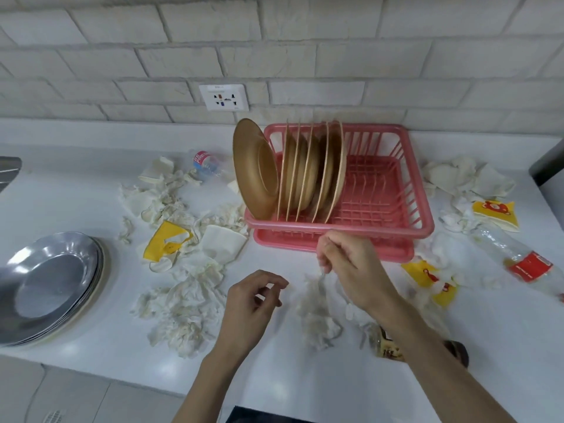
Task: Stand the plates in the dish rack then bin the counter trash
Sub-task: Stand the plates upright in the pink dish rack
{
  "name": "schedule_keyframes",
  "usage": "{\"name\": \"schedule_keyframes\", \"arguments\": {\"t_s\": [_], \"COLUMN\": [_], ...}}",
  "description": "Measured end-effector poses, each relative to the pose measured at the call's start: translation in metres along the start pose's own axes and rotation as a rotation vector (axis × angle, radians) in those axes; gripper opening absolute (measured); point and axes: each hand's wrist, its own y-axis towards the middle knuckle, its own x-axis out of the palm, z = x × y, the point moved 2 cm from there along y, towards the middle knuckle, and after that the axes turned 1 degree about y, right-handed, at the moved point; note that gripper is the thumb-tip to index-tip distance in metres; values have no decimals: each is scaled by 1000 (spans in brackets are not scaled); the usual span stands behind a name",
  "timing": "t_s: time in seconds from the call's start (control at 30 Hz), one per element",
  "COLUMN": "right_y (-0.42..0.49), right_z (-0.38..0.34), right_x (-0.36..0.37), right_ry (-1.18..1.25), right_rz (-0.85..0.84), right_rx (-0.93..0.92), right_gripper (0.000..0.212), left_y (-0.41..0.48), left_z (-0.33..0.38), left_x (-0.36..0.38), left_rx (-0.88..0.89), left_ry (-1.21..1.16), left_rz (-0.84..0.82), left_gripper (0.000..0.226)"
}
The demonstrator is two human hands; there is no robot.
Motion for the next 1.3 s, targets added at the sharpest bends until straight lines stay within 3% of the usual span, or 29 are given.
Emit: {"name": "schedule_keyframes", "arguments": {"t_s": [0.2,0.47,0.63,0.77,0.9,1.1,1.3], "right_y": [-14,3,18,29,39,48,49], "right_z": [-6,-37,-57,-68,-70,-73,-67], "right_x": [96,243,315,362,392,410,412], "right_ry": [-100,-240,-247,-236,-217,-102,-87], "right_rz": [-273,-485,-539,-560,-543,-581,-574], "right_rx": [6,-35,-13,38,136,321,390], "right_gripper": [28,28,25,12,14,16,16], "left_y": [-15,-30,-20,-1,19,25,20], "left_z": [-31,-118,-179,-230,-269,-306,-315], "left_x": [-64,-207,-299,-370,-418,-439,-448], "left_rx": [45,-63,-106,-138,-300,-465,-374], "left_ry": [68,99,199,438,728,619,509], "left_rz": [9,152,267,426,429,357,424], "left_gripper": [35,29,23,20,46,61,56]}}
